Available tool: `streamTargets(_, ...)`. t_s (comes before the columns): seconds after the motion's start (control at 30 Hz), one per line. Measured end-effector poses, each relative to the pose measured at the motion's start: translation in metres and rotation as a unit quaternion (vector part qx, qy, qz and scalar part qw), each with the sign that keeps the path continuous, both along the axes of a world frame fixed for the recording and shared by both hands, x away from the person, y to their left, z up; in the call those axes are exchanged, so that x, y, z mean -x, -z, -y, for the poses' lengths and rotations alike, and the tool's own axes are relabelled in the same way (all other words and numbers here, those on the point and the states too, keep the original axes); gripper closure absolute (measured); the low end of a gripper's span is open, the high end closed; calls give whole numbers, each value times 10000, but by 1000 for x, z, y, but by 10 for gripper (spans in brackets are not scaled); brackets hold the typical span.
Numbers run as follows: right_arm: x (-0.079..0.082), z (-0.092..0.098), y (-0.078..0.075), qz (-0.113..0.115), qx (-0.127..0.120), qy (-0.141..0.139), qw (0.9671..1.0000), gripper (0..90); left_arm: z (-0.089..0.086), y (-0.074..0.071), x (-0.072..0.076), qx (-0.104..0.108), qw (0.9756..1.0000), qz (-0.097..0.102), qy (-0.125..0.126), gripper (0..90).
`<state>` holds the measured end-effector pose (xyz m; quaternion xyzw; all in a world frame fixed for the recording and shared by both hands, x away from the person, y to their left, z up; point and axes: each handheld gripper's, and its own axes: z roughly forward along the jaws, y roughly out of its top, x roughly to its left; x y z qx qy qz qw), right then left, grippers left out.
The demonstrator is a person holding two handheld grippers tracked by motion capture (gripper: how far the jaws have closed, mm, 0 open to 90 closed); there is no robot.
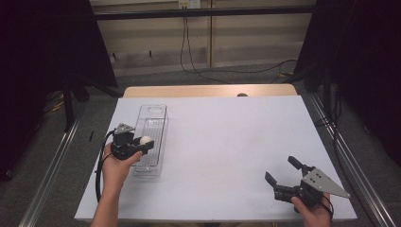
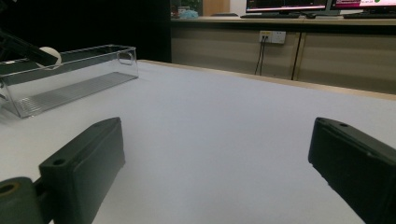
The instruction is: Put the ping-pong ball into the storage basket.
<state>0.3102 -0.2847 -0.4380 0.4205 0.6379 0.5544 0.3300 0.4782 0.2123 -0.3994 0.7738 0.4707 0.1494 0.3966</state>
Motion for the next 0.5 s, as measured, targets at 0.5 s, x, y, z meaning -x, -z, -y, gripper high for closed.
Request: streamTargets(0.5, 0, 0, 0, -20, -7, -25, 10000, 32, -1, 0, -1, -47, 10000, 11, -53, 477)
